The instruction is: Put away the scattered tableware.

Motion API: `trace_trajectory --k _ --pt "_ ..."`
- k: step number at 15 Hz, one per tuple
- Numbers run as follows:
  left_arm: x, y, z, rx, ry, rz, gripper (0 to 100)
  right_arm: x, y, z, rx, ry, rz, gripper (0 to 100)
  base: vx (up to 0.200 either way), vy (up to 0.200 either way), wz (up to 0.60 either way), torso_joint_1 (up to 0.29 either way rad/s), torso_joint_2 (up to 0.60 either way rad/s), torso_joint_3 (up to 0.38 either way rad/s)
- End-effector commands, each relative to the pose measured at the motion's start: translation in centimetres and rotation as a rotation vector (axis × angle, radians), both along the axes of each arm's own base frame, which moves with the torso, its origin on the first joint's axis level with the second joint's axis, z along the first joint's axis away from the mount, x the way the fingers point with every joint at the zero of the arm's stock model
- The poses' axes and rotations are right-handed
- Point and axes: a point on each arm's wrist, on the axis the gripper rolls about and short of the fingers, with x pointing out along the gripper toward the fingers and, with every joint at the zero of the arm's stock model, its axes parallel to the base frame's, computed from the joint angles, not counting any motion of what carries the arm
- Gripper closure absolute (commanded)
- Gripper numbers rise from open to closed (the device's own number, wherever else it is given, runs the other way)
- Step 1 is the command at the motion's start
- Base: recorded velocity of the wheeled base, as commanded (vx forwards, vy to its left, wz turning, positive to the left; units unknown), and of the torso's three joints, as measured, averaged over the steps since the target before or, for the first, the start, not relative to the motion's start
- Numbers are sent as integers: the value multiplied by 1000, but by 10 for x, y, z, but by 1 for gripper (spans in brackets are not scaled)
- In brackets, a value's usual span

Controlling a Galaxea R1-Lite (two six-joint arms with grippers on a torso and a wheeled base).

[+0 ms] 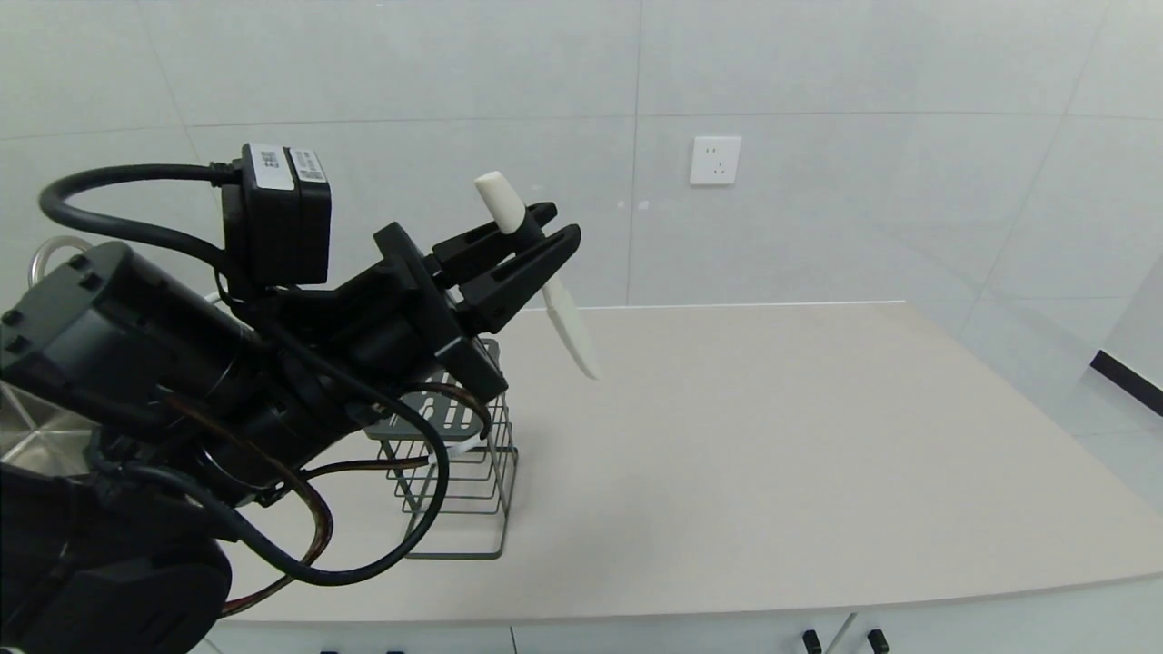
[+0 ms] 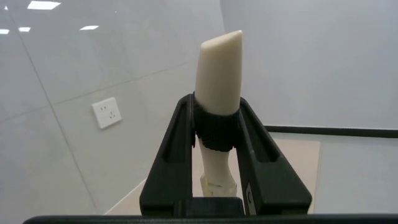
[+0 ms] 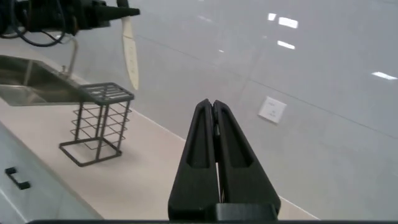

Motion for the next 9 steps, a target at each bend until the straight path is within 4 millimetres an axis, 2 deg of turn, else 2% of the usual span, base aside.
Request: trace_trajectory --k 1,4,7,9 --pt "2 4 1 -1 -1 16 100 -8 1 -7 4 -29 -63 100 0 0 0 0 0 0" --pt "10 10 2 6 6 50 100 -9 2 -25 2 72 -102 100 0 0 0 0 0 0" --pt "11 10 1 3 19 91 100 -1 -1 -54 25 376 -197 100 0 0 0 0 0 0" --pt "8 16 6 -3 -9 115 100 -1 -1 -58 62 431 -204 100 0 0 0 0 0 0"
